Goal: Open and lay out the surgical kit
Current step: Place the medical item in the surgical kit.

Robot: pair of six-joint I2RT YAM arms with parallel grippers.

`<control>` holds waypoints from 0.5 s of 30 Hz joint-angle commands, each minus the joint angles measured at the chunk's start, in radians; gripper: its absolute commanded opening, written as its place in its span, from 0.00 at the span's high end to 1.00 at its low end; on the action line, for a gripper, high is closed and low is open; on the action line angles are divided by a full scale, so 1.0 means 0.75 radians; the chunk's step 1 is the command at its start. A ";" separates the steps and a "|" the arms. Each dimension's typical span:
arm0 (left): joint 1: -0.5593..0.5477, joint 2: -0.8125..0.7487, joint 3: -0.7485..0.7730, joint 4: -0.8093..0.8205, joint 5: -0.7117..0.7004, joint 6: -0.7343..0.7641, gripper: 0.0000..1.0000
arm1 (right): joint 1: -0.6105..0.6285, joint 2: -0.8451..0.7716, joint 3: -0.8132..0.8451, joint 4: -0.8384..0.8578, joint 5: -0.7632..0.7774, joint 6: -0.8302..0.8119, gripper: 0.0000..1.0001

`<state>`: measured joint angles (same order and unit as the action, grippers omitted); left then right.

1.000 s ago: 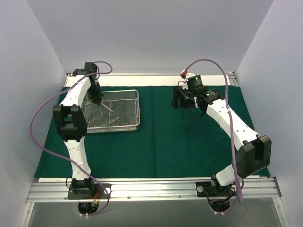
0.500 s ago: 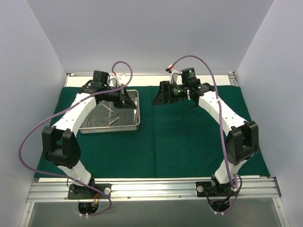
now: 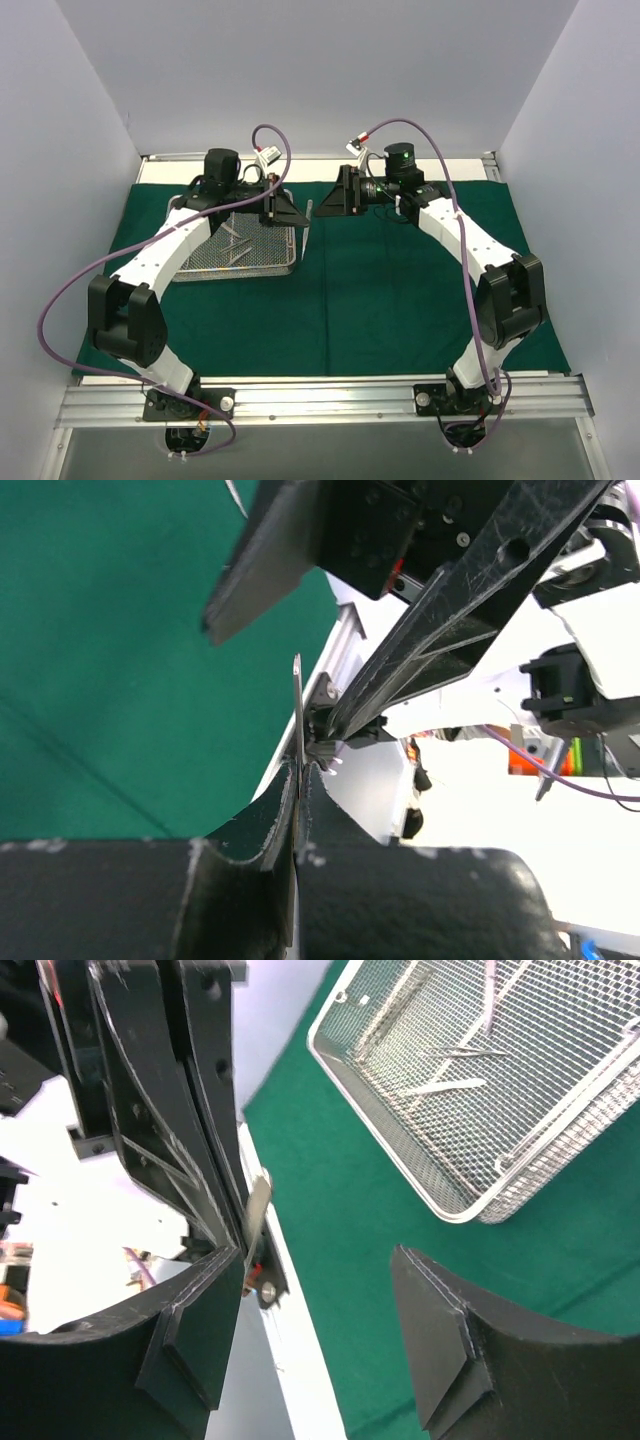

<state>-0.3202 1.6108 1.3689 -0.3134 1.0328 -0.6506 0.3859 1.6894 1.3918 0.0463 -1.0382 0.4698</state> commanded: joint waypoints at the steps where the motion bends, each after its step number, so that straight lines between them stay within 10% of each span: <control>1: -0.037 -0.047 -0.019 0.142 0.067 -0.063 0.98 | -0.001 -0.058 -0.017 0.198 -0.101 0.124 0.39; 9: -0.056 -0.049 -0.019 0.207 0.079 -0.104 0.98 | 0.005 -0.048 -0.044 0.347 -0.117 0.247 0.49; 15: -0.066 -0.043 0.001 0.219 0.083 -0.120 0.98 | 0.019 -0.015 -0.054 0.429 -0.164 0.327 0.92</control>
<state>-0.3607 1.6100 1.3407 -0.2161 1.0615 -0.7300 0.3889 1.6894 1.3602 0.2626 -1.1130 0.6716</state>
